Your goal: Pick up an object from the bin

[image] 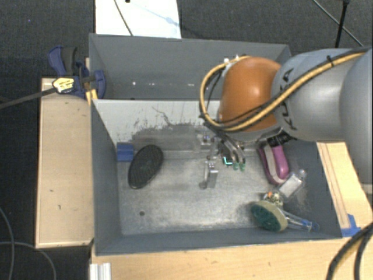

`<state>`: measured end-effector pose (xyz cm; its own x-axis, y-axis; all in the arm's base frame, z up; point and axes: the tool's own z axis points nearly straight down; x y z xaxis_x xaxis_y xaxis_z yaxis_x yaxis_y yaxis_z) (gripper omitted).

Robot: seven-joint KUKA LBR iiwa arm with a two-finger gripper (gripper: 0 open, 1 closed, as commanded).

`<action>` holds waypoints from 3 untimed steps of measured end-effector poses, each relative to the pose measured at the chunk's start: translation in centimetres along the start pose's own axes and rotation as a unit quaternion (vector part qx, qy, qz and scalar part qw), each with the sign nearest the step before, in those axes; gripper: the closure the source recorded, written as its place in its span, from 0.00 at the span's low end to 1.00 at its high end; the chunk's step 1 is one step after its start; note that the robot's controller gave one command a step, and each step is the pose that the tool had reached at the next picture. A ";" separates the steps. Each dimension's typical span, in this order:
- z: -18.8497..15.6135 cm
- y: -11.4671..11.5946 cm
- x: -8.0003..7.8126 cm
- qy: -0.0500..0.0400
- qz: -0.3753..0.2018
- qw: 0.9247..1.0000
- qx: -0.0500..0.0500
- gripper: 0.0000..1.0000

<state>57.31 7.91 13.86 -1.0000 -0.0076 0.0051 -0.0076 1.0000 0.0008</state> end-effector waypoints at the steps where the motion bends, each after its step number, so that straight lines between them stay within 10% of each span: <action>1: 5.3 7.6 2.0 0.000 0.023 1.000 -0.001 0.00; 2: 3.1 14.1 2.1 0.003 0.038 0.999 0.011 0.00; 3: 4.0 13.9 1.7 0.004 0.082 0.997 0.011 0.00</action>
Offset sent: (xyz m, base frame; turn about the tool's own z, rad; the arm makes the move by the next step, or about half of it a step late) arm -0.0182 0.0708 -0.0504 0.0524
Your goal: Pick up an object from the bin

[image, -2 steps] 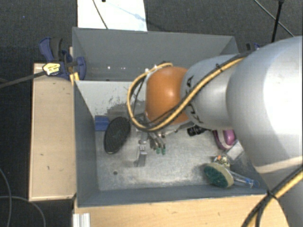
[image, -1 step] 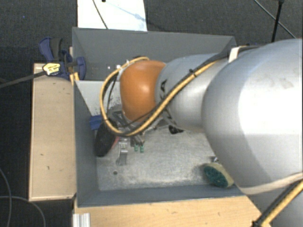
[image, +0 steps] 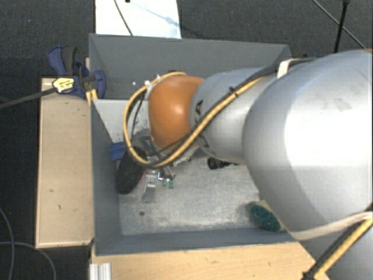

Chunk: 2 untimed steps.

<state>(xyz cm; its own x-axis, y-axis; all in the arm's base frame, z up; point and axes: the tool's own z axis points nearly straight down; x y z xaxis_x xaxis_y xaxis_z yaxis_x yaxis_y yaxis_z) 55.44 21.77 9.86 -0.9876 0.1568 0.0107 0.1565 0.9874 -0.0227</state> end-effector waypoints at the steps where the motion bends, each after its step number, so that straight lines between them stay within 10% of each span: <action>1: 0.2 0.1 0.1 -0.002 0.020 1.000 0.000 0.00; 2: 2.0 1.5 3.8 -0.004 0.251 0.968 -0.009 0.00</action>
Offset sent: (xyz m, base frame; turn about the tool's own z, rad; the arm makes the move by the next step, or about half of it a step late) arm -0.0202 0.0349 -0.0210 0.0781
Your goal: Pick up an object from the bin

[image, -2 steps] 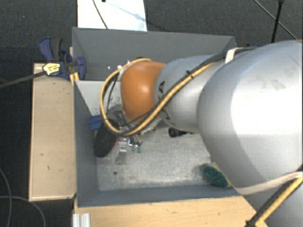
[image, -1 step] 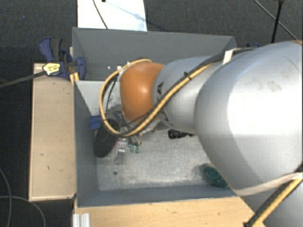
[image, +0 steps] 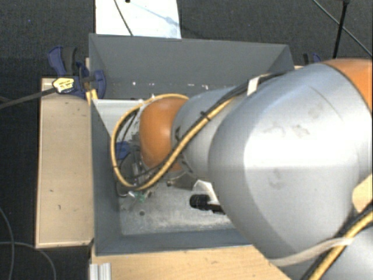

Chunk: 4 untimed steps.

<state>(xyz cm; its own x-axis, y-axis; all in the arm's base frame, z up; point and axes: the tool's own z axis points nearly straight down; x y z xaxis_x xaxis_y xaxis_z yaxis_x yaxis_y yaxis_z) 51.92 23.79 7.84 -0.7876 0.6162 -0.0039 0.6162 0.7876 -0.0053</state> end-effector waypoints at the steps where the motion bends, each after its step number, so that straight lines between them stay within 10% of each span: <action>1: 0.1 -0.1 0.0 0.001 -0.001 1.000 0.002 1.00; 2: -9.0 0.4 -0.8 0.002 0.176 0.984 -0.005 1.00; 3: -10.3 -0.1 1.4 0.003 0.101 0.995 -0.002 1.00; 4: -9.6 -2.1 3.9 0.003 0.180 0.984 -0.001 1.00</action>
Offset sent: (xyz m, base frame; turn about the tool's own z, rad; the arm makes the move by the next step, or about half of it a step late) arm 0.0000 0.0000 0.0000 0.0000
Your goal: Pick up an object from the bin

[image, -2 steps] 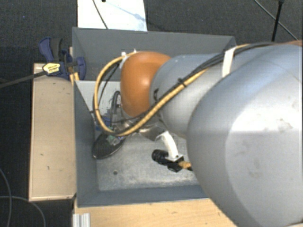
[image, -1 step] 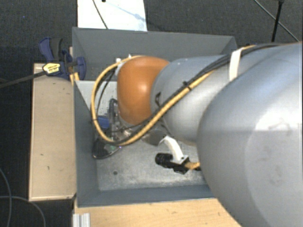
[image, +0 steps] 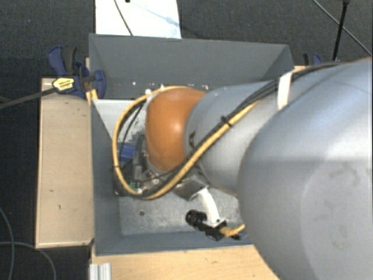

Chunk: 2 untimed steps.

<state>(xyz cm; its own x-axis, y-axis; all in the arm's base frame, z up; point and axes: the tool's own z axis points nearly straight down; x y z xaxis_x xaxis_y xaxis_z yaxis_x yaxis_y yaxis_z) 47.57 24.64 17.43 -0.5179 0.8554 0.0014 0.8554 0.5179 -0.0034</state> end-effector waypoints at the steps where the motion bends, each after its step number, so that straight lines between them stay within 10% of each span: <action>1: 0.0 0.0 0.0 0.000 -0.001 1.000 0.000 0.00; 2: 3.2 2.1 -7.1 -0.003 -0.161 0.987 -0.001 0.00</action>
Offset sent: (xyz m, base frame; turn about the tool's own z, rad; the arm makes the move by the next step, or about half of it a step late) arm 0.0000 0.0000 0.0000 0.0000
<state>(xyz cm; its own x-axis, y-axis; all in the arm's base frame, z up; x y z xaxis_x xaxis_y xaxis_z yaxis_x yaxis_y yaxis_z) 53.02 19.64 14.17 -0.7624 0.6471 -0.0034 0.6471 0.7624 -0.0019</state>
